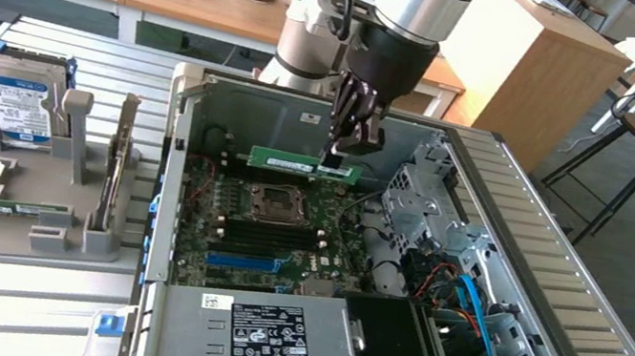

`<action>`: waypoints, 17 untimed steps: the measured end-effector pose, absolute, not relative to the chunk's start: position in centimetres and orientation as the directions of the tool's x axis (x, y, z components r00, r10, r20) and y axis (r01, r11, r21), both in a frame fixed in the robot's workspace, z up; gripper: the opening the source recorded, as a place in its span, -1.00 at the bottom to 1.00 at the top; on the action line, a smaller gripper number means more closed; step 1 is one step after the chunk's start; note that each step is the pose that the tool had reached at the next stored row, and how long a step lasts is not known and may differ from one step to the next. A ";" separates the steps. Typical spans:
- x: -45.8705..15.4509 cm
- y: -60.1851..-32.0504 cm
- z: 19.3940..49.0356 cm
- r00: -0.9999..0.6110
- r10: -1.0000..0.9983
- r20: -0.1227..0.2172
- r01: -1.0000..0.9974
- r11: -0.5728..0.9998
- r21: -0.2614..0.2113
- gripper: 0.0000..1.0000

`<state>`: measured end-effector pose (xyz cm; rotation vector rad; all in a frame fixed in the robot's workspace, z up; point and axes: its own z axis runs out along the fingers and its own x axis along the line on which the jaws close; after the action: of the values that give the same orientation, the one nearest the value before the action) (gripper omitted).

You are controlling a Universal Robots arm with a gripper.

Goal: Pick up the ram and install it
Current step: 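Pick up the ram and move it above insertion slot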

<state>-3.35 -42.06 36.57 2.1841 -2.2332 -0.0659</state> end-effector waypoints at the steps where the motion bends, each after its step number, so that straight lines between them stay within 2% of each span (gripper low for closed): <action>1: -3.4 -42.1 36.6 -0.023 -1.000 -0.017 -0.999 0.022 0.042 -0.77; 17: -3.4 -42.0 35.3 -0.024 -1.000 -0.017 -0.999 0.023 0.042 -0.77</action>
<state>-3.36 -42.05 35.28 2.1830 -2.2346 -0.0661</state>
